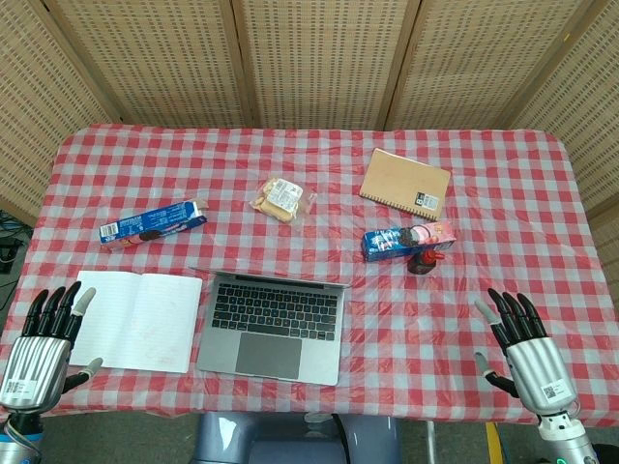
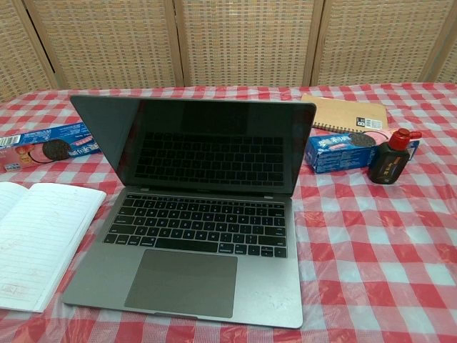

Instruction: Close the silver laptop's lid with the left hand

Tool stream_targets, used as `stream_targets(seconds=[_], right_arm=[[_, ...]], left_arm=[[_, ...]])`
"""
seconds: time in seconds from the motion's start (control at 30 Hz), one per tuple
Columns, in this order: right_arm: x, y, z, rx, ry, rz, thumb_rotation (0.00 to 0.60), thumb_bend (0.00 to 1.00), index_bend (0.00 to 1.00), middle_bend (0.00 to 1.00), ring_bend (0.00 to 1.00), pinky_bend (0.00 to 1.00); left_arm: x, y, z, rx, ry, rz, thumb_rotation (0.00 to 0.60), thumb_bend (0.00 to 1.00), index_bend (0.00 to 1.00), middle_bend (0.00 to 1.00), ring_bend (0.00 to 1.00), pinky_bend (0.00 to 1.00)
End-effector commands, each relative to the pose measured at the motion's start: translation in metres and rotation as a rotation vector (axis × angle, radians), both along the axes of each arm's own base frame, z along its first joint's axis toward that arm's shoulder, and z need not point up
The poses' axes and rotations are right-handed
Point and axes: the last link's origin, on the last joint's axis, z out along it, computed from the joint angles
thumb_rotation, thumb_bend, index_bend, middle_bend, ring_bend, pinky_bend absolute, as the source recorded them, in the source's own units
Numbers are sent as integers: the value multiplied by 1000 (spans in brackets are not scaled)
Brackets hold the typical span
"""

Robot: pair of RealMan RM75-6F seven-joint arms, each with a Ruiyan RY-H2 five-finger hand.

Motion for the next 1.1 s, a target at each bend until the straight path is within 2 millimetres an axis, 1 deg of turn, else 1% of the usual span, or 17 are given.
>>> stream_targets(seconds=[0.03,0.47,0.67,0.87,1.1], right_arm=[[0,0,0,0,0,2,600,570,0,0,0,0],[2,2,3,-7,-9,5,600,572,0,0,0,0],[0,2,3,-9,-12,-3,600,575,0,0,0,0],[-1,0,1,0,-5,-8,600,576,0,0,0,0],[0,1,1,-1,-8,-7,600,576,0,0,0,0]], left_arm=[[0,0,0,-1,1,-1,600,13,0,0,0,0],[2,-1,2,0,-1,-5,600,18,0,0,0,0],[2,0,-1,-15,5,-4,600,19,0,0,0,0],[2,-1,-1,-22,8,-6,600,19,0,0,0,0],[7,-2,-1,-28,-6,-30,600,28,0,0,0,0]])
